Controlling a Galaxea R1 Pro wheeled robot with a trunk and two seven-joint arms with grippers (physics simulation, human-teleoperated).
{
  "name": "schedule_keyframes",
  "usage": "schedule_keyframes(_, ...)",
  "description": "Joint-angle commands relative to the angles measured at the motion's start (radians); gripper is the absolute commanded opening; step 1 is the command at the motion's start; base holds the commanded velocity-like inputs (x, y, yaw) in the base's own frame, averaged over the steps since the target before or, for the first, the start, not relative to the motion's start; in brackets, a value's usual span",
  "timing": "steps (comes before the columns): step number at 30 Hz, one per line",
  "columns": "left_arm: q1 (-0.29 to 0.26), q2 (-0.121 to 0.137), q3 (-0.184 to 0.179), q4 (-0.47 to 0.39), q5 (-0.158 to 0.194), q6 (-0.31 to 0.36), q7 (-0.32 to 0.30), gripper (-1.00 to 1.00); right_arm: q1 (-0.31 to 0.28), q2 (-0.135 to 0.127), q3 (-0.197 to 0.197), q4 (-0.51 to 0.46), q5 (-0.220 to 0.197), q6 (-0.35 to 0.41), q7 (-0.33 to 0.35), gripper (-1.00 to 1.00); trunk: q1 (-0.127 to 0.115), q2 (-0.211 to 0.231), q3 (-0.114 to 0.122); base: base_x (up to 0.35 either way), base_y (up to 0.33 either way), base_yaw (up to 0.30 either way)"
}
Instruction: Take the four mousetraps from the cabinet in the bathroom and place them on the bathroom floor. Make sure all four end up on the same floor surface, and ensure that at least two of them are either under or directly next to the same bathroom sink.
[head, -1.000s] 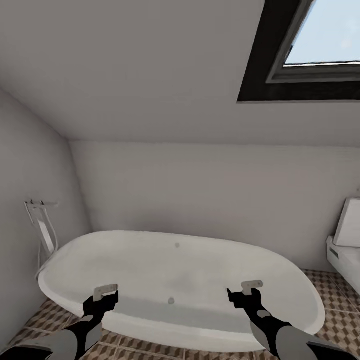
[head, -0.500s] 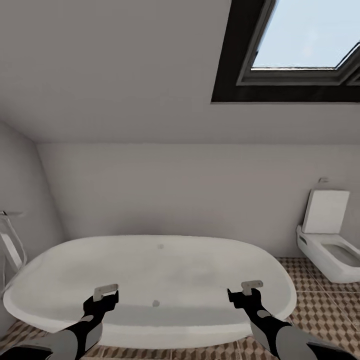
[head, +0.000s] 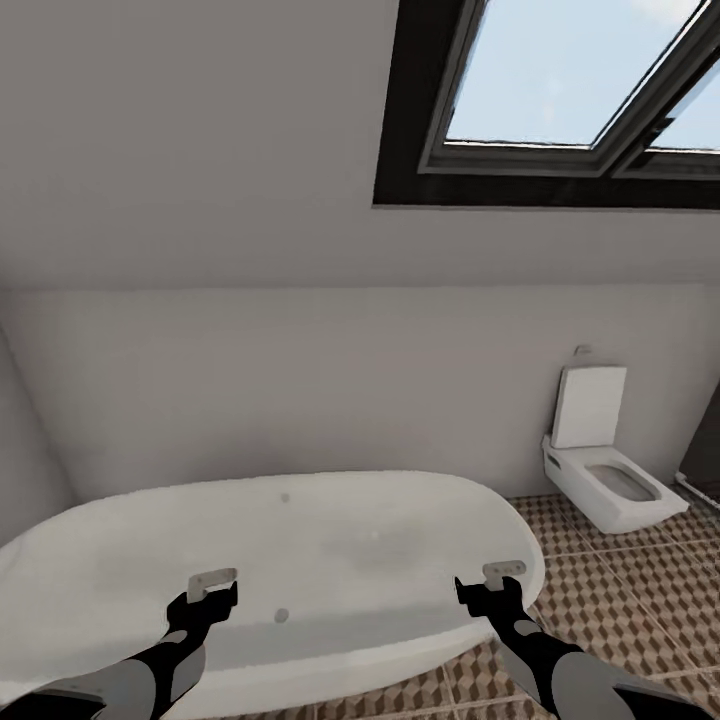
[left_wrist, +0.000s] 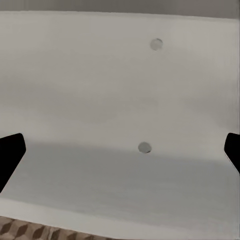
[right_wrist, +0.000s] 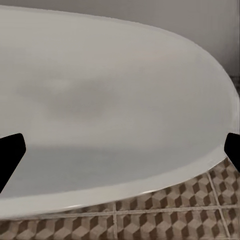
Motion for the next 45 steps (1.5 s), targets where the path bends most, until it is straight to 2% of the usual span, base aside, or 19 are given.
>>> schedule_keyframes(1, -0.001, 0.000, -0.009, 0.004, 0.006, -0.006, 0.001, 1.00, -0.001, 0.000, -0.008, 0.002, 0.010, -0.003, -0.003, 1.00, 0.000, -0.001, 0.000, 0.000, 0.000, -0.275)
schedule_keyframes(45, -0.001, 0.000, -0.009, 0.004, 0.006, -0.006, 0.001, 1.00, -0.001, 0.000, -0.008, 0.002, 0.011, -0.003, -0.004, 1.00, 0.000, -0.001, 0.000, 0.000, 0.000, -0.275)
